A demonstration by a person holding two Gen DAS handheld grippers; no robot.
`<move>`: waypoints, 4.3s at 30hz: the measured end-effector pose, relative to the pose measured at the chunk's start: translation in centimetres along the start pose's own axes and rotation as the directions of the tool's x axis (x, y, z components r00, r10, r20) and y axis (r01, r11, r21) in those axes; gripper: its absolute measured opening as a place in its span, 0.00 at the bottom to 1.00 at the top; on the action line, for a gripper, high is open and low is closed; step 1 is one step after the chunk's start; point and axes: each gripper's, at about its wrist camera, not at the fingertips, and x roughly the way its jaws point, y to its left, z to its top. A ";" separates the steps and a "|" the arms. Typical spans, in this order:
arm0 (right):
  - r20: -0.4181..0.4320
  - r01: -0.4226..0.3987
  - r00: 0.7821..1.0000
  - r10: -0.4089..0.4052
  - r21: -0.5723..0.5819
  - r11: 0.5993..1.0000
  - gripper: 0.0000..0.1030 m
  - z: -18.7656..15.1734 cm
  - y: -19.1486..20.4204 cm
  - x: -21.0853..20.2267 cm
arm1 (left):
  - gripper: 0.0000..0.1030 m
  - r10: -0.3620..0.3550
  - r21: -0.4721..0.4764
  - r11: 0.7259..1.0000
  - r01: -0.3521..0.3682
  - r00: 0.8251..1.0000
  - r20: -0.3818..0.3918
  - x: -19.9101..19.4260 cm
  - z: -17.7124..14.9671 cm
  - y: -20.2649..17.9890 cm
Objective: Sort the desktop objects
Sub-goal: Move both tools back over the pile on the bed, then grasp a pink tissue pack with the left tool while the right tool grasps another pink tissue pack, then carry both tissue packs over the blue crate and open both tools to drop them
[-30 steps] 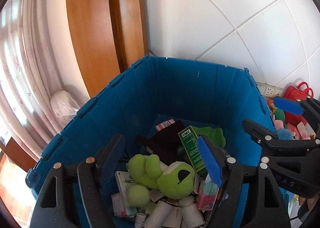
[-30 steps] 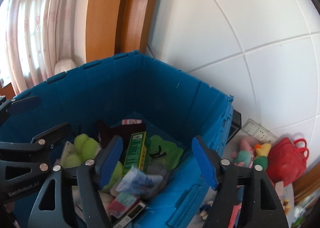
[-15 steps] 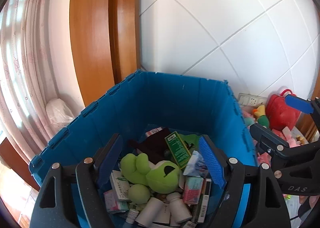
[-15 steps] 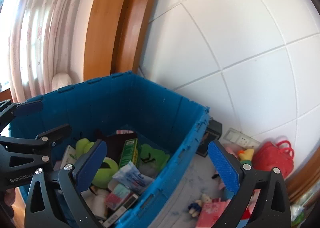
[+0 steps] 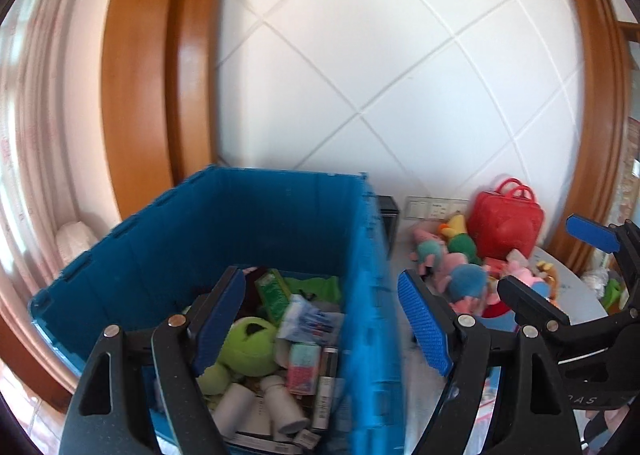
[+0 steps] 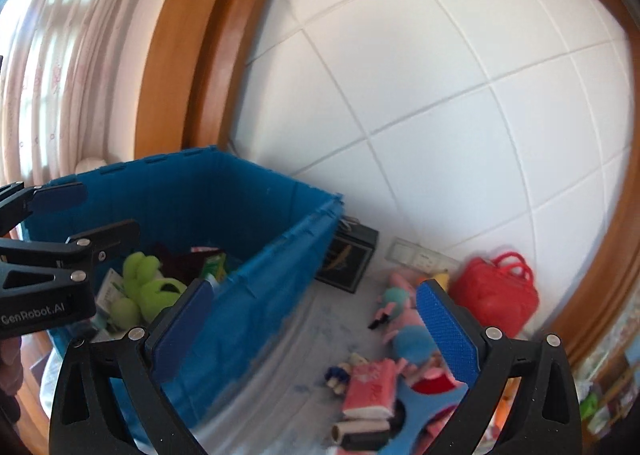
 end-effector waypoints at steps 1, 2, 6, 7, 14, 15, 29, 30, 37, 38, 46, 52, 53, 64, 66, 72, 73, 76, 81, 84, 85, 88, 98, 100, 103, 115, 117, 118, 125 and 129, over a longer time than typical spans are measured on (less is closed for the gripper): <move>-0.003 0.012 1.000 -0.012 0.006 1.000 1.00 -0.5 -0.9 -0.5 | 0.76 -0.013 0.013 1.000 0.013 1.000 0.002 0.1 -0.1 -1.5; -0.008 0.033 0.999 -0.033 0.015 0.999 1.00 -1.2 -2.2 -0.9 | 0.76 -0.024 0.020 1.000 0.024 1.000 0.003 0.2 -0.2 -2.5; -0.050 0.122 0.992 -0.119 0.070 0.990 1.00 -4.3 -8.5 -2.3 | 0.76 -0.097 0.040 0.994 0.098 0.995 -0.023 1.4 -0.7 -7.3; -0.063 0.146 0.988 -0.141 0.085 0.986 1.00 -5.1 -10.1 -2.5 | 0.76 -0.109 0.048 0.993 0.111 0.993 -0.034 1.9 -1.0 -8.8; -0.216 0.272 0.947 -0.236 0.155 0.950 1.00 -12.3 -20.9 -2.4 | 0.77 -0.156 0.071 0.983 0.167 0.978 -0.140 5.7 -4.5 -16.3; -0.253 0.294 0.935 -0.249 0.160 0.942 1.00 -13.9 -22.5 -2.0 | 0.76 -0.158 0.070 0.983 0.171 0.974 -0.163 6.3 -5.3 -17.3; -0.522 0.341 0.840 -0.148 0.296 0.892 1.00 -29.6 -33.3 0.8 | 0.76 -0.087 0.097 0.985 0.144 0.892 -0.443 14.8 -17.1 -23.9; -0.536 0.350 0.832 -0.144 0.306 0.885 1.00 -30.4 -34.0 0.9 | 0.77 -0.082 0.098 0.985 0.142 0.886 -0.456 15.2 -17.7 -23.9; -0.601 0.385 0.791 -0.109 0.352 0.853 1.00 -34.6 -36.9 2.2 | 0.77 -0.030 0.088 0.992 0.091 0.842 -0.539 17.8 -21.0 -22.9; -0.610 0.388 0.786 -0.101 0.359 0.849 1.00 -35.1 -37.2 2.5 | 0.77 -0.021 0.084 0.993 0.080 0.837 -0.547 18.1 -21.3 -22.7; -0.618 0.374 0.784 -0.064 0.388 0.843 1.00 -36.0 -38.1 4.5 | 0.77 0.033 0.088 0.996 0.019 0.837 -0.547 21.2 -20.2 -21.8; -0.617 0.360 0.786 -0.047 0.394 0.846 1.00 -34.9 -38.5 6.8 | 0.76 -0.021 0.069 0.995 0.066 0.855 -0.518 24.4 -16.4 -23.7; -0.617 0.352 0.786 -0.040 0.393 0.850 1.00 -34.7 -38.4 7.4 | 0.76 -0.030 0.069 0.995 0.077 0.854 -0.520 25.1 -15.9 -24.2; -0.630 0.160 0.773 0.072 0.305 0.939 1.00 -33.3 -34.8 14.9 | 0.77 -0.048 0.061 0.991 0.116 0.757 -0.651 34.1 -17.0 -28.1; -0.632 0.110 0.769 0.093 0.274 0.956 1.00 -33.3 -33.9 16.2 | 0.83 -0.023 0.079 0.992 0.098 0.762 -0.648 34.3 -17.4 -27.8; -0.609 -0.036 0.770 0.189 0.253 0.967 1.00 -33.4 -32.7 19.9 | 0.82 0.032 0.131 0.989 0.067 0.769 -0.639 33.8 -18.6 -26.5; -0.600 -0.059 0.771 0.212 0.265 0.963 1.00 -33.4 -32.7 20.4 | 0.82 0.030 0.128 0.990 0.067 0.774 -0.633 33.9 -18.7 -26.3; -0.584 -0.125 0.763 0.277 0.287 0.950 1.00 -33.3 -32.7 21.6 | 0.83 0.028 0.110 0.992 0.056 0.770 -0.638 34.3 -18.7 -25.9; -0.603 -0.182 0.725 0.332 0.297 0.937 1.00 -33.5 -31.5 22.5 | 0.83 0.016 0.048 0.999 0.021 0.744 -0.668 34.2 -18.9 -24.7; -0.649 -0.132 0.719 0.249 0.224 0.966 1.00 -34.6 -30.2 22.6 | 0.82 -0.009 -0.009 1.000 0.004 0.737 -0.676 33.5 -19.4 -23.2; -0.649 -0.121 0.719 0.247 0.234 0.965 1.00 -34.9 -30.2 22.7 | 0.81 -0.017 -0.018 1.000 0.007 0.739 -0.673 33.4 -19.4 -23.0; -0.638 -0.085 0.721 0.269 0.304 0.949 1.00 -35.4 -31.0 22.8 | 0.77 -0.026 -0.021 1.000 0.016 0.743 -0.669 33.1 -19.3 -23.2; -0.636 -0.054 0.731 0.249 0.309 0.949 0.96 -35.1 -30.8 21.9 | 0.62 -0.039 -0.043 0.999 0.015 0.765 -0.643 31.0 -19.2 -22.7; -0.627 -0.049 0.738 0.248 0.316 0.947 0.96 -34.9 -30.9 21.3 | 0.61 -0.038 -0.045 0.999 0.012 0.772 -0.634 30.2 -19.2 -22.3; -0.607 -0.039 0.758 0.238 0.323 0.946 0.96 -34.3 -31.4 19.8 | 0.59 -0.024 -0.034 0.999 0.004 0.795 -0.606 28.2 -18.6 -22.0; -0.477 -0.009 0.864 0.159 0.302 0.953 0.96 -28.7 -29.7 11.8 | 0.58 -0.062 -0.047 0.998 0.046 0.894 -0.444 19.2 -15.0 -21.3; -0.441 -0.017 0.885 0.148 0.288 0.957 0.96 -27.3 -29.5 10.6 | 0.58 -0.070 -0.048 0.997 0.056 0.914 -0.401 17.2 -14.1 -21.1; -0.419 -0.020 0.897 0.142 0.283 0.959 0.96 -26.5 -29.3 9.7 | 0.58 -0.075 -0.051 0.997 0.060 0.923 -0.378 16.2 -13.5 -21.0; -0.284 -0.034 0.953 0.106 0.245 0.969 0.96 -21.1 -25.9 4.9 | 0.58 -0.069 -0.025 0.998 0.066 0.979 -0.193 8.1 -10.6 -19.7; -0.186 -0.051 0.978 0.097 0.240 0.969 0.96 -17.7 -24.0 2.1 | 0.58 -0.050 -0.005 0.999 0.050 0.996 -0.071 3.9 -8.7 -18.2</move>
